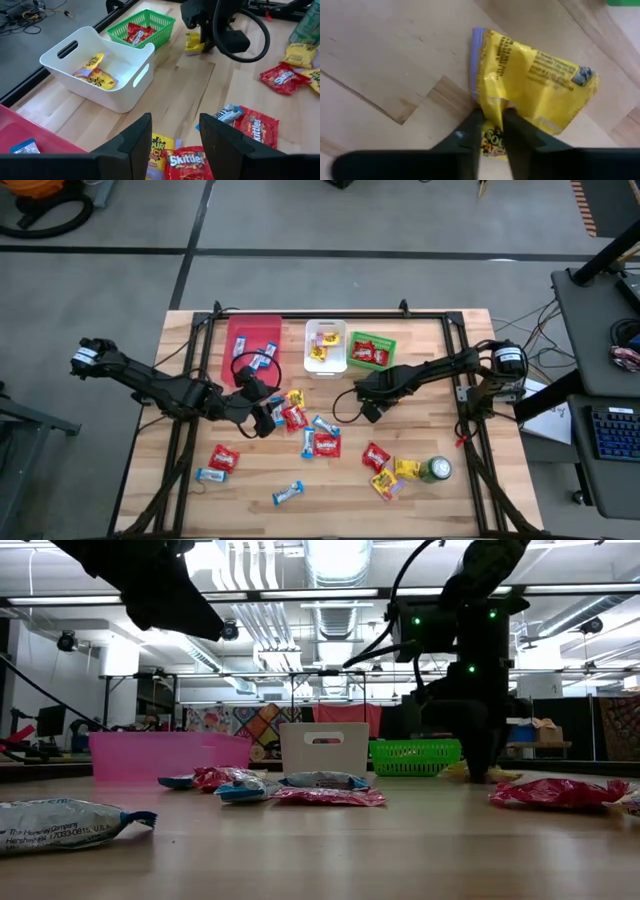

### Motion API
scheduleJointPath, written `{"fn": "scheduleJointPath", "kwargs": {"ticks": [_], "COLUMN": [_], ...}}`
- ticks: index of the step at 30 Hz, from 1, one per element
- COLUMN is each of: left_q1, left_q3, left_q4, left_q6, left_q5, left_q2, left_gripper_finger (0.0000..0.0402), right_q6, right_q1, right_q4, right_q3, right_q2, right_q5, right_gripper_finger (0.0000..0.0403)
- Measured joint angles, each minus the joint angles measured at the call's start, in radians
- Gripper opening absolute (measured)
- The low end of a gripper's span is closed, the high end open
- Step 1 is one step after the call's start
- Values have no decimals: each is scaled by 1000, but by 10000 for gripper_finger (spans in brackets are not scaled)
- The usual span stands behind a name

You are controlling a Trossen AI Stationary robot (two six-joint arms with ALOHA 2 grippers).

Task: Sort candy
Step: Put the yellow candy into the white bin

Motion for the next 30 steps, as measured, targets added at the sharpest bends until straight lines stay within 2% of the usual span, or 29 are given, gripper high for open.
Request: {"fn": "scheduleJointPath", "kwargs": {"ticks": [3, 9, 13, 20, 24, 30], "left_q1": [0, -1, -4, -25, -36, -37], "left_q3": [0, -2, -2, -2, -3, -3], "left_q4": [4, 52, 144, 372, 469, 579], "left_q6": [0, 14, 121, 395, 481, 494], "left_q5": [0, 2, 66, 245, 262, 309], "left_q2": [0, 13, 55, 168, 229, 304], "left_gripper_finger": [149, 149, 149, 149, 149, 149], "right_q6": [-41, -123, -213, -346, -399, -429], "right_q1": [0, 35, 71, 105, 113, 114], "right_q4": [-4, 38, 117, 446, 647, 825], "right_q3": [14, 93, 149, 164, 151, 142], "right_q2": [2, -22, -43, -68, -63, -55], "right_q5": [-12, -147, -265, -562, -753, -852], "right_gripper_finger": [19, 13, 12, 12, 12, 12]}}
